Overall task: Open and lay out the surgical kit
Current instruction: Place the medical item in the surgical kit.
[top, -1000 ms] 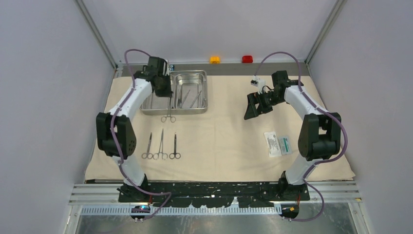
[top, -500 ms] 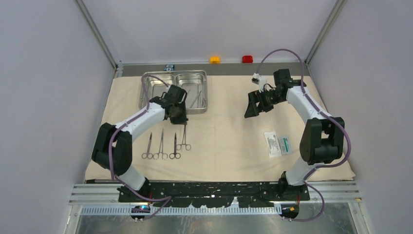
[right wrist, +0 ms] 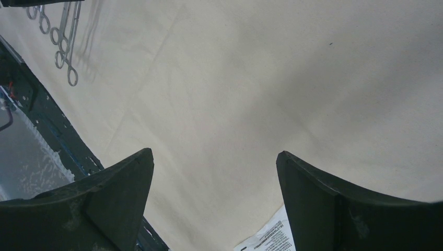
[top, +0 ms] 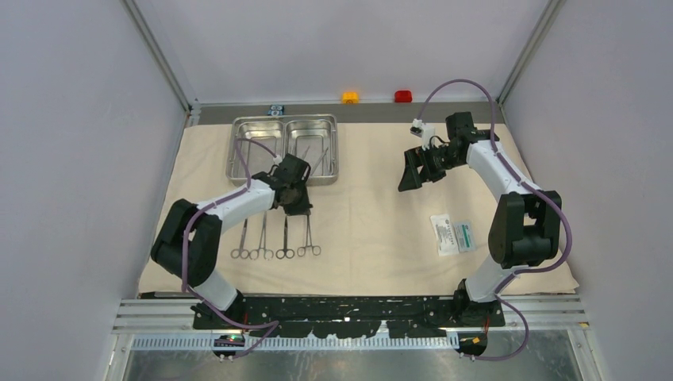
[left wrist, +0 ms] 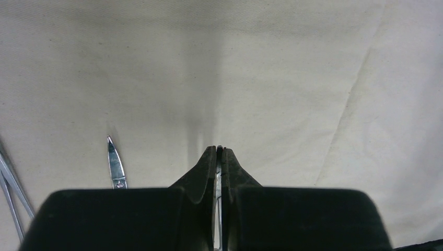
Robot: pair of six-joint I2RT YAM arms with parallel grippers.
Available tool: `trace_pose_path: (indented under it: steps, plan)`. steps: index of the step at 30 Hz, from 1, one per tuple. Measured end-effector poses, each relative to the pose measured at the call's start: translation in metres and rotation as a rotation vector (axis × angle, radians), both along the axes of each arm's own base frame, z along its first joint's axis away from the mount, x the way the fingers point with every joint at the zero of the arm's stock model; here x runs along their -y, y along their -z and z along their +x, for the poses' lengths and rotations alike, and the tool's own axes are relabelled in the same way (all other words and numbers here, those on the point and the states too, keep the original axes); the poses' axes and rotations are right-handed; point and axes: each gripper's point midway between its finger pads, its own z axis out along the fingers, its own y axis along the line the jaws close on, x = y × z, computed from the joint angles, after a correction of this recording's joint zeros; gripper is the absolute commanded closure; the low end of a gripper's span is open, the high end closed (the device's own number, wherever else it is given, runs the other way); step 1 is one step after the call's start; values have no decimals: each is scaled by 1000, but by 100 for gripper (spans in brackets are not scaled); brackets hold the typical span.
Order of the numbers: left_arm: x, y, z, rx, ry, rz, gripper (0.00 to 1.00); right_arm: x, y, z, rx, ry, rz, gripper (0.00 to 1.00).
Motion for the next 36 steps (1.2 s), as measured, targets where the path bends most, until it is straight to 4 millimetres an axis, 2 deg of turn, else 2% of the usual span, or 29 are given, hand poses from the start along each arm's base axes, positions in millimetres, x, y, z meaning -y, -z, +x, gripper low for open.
trace_pose_path:
  steps: [4,32,36]
  plan:
    - [-4,8,-4,-7,-9,9,100,0,0,0,1,0,0,8]
    - [-9,31,-1,-25,4,66,100,0,0,0,1,0,0,8]
    - [-8,31,1,-27,5,65,95,0,0,0,1,0,0,8]
